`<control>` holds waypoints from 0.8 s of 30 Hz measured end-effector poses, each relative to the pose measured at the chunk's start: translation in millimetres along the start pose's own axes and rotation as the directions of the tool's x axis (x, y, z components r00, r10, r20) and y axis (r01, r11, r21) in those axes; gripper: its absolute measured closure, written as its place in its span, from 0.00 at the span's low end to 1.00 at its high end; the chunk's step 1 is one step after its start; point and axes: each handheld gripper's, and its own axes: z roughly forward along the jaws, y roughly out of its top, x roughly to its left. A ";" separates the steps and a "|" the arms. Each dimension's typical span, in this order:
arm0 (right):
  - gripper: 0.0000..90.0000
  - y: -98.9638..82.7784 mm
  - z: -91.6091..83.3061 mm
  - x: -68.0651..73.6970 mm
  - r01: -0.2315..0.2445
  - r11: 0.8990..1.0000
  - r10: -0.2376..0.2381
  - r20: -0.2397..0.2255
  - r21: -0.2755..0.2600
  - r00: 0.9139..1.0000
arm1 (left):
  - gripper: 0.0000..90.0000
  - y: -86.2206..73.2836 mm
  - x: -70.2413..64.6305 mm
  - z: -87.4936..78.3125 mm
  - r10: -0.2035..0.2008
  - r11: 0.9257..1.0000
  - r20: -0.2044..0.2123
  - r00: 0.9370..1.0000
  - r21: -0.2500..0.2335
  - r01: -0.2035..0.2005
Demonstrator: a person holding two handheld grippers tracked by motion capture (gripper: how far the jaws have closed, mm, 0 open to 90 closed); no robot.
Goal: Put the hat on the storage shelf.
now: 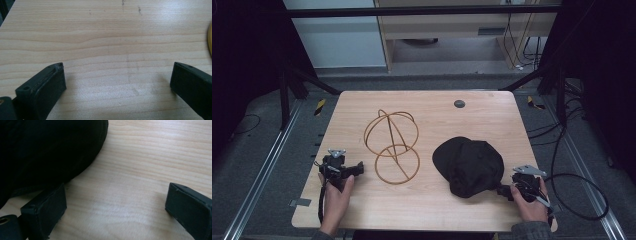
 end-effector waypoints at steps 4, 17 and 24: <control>0.08 0.9 -12.0 0.7 0.011 1.000 -0.010 -0.035 0.012 0.999 | 0.00 -0.5 1.3 -0.5 0.011 1.000 0.011 1.000 0.000 -0.011; 0.13 29.9 -89.6 28.8 0.108 0.992 -0.112 -0.060 -0.063 0.992 | 0.00 -0.8 2.7 -0.8 0.019 1.000 0.023 1.000 0.000 -0.019; 0.12 53.0 -98.4 36.3 0.137 0.989 -0.141 -0.096 -0.049 0.985 | 0.00 1.2 3.7 1.1 0.019 1.000 0.023 1.000 0.001 -0.019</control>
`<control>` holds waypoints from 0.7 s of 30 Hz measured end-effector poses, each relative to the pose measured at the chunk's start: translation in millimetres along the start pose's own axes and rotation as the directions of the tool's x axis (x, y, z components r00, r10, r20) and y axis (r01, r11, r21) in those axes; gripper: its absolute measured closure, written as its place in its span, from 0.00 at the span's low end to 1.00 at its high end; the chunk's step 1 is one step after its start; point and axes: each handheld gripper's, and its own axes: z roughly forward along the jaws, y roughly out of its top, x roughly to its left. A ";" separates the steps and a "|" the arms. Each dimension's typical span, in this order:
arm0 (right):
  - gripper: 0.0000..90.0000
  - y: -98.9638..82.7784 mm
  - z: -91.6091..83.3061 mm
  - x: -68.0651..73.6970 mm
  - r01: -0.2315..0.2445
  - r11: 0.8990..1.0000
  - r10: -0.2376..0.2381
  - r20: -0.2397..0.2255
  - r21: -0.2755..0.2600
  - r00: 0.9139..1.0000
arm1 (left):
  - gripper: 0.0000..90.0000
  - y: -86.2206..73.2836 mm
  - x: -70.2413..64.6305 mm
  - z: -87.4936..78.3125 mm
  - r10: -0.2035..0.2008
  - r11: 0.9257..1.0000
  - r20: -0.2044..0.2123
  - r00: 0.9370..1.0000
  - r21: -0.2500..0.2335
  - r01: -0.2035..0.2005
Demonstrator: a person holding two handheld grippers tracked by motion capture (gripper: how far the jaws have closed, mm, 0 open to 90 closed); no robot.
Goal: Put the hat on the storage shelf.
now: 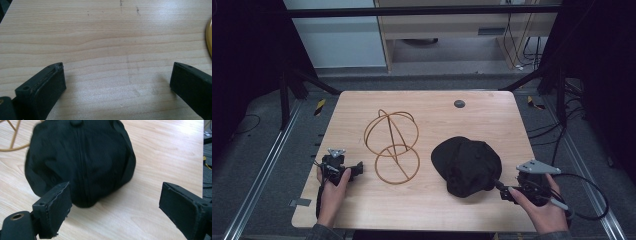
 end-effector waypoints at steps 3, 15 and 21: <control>0.12 12.9 1.7 2.3 0.008 1.000 -0.007 -0.009 0.018 1.000 | 0.00 0.0 0.2 0.1 -0.002 1.000 0.002 1.000 -0.001 0.002; 0.08 65.4 28.6 22.3 0.068 0.992 -0.058 -0.094 0.106 0.994 | 0.00 -0.8 0.4 -0.7 0.009 1.000 0.007 1.000 0.000 -0.009; 0.09 73.8 37.1 29.0 0.082 0.985 -0.065 -0.114 0.151 0.991 | 0.00 -1.7 -0.2 -1.4 0.012 1.000 0.010 1.000 -0.002 -0.012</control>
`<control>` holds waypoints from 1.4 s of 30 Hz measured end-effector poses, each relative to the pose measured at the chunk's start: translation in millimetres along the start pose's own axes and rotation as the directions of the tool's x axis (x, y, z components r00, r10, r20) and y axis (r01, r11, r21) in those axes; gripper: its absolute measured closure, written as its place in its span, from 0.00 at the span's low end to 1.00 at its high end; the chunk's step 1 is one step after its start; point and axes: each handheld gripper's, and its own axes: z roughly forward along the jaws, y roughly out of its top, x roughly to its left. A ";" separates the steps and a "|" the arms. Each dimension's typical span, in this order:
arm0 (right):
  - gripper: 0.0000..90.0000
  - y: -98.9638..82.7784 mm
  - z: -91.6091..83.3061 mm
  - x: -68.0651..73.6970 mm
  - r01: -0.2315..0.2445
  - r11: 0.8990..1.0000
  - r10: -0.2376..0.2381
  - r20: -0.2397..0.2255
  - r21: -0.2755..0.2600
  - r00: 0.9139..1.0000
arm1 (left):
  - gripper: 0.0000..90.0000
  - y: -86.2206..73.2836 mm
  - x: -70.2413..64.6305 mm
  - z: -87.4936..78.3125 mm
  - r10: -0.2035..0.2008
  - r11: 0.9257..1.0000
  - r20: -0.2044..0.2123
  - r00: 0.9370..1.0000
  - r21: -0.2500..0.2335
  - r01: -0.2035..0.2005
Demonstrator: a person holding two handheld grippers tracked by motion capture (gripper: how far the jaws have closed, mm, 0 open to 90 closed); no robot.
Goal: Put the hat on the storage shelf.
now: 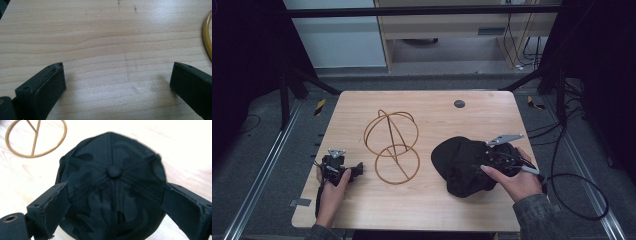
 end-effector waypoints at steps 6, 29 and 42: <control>0.12 -5.2 19.4 -2.4 -0.013 0.997 0.013 -0.004 0.076 1.000 | 0.00 -0.1 -0.4 0.2 -0.005 1.000 0.000 1.000 -0.003 0.005; 0.96 -8.1 24.5 -22.8 -0.011 0.998 0.019 -0.140 0.058 0.990 | 0.00 -0.3 -1.1 -0.4 -0.001 1.000 -0.002 1.000 0.001 0.001; 0.97 29.2 -10.1 -28.3 0.048 0.997 -0.038 -0.164 0.054 0.986 | 0.00 -1.4 -1.5 -1.5 0.004 1.000 0.002 1.000 0.001 -0.004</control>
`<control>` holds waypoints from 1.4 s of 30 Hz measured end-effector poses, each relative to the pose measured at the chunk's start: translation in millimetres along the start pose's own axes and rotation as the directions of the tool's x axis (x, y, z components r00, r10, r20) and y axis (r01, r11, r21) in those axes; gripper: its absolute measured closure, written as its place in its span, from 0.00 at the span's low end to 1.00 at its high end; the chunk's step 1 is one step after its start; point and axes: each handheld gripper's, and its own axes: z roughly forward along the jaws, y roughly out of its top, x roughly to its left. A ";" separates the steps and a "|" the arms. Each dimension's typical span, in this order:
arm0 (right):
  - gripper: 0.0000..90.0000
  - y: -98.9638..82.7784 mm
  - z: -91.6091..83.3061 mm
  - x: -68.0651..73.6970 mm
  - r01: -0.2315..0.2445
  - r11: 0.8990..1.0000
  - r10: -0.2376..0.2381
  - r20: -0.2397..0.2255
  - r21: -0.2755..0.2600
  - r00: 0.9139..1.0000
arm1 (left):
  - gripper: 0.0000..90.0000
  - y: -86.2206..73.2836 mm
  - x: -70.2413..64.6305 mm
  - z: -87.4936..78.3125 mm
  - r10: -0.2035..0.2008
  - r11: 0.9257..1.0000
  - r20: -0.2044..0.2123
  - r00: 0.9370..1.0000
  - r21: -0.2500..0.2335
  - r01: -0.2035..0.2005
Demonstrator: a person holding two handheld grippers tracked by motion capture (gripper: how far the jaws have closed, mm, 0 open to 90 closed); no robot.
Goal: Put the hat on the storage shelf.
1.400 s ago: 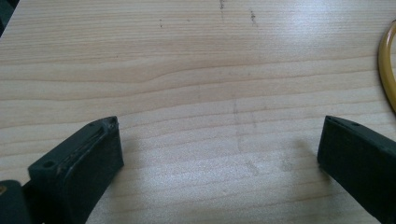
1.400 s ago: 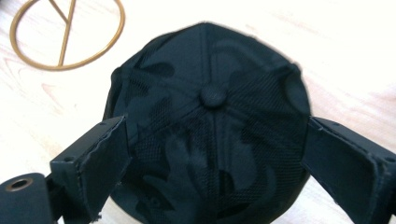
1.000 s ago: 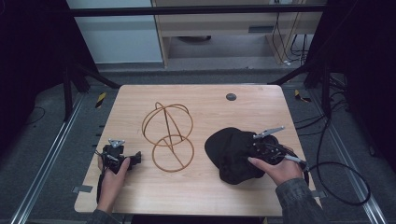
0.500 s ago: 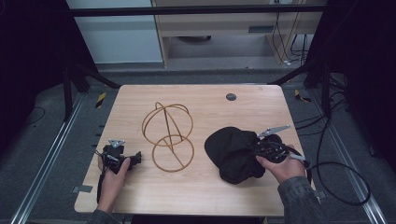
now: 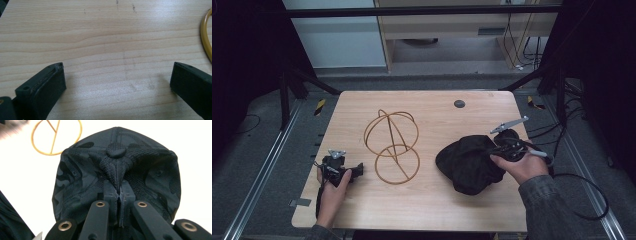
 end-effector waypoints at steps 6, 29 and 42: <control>0.97 16.3 -20.4 2.9 0.026 0.999 -0.026 -0.005 -0.035 1.000 | 0.00 -0.1 0.0 -0.4 0.003 1.000 0.000 1.000 0.002 -0.003; 0.97 78.8 -82.2 6.1 0.055 0.982 -0.046 0.051 -0.179 0.998 | 0.00 -0.4 -0.4 -0.3 -0.001 1.000 0.001 1.000 -0.001 0.001; 0.97 122.6 -103.4 15.7 0.053 0.966 -0.032 0.085 -0.253 0.996 | 0.00 -0.5 -0.7 -0.6 0.001 1.000 0.002 1.000 0.000 -0.001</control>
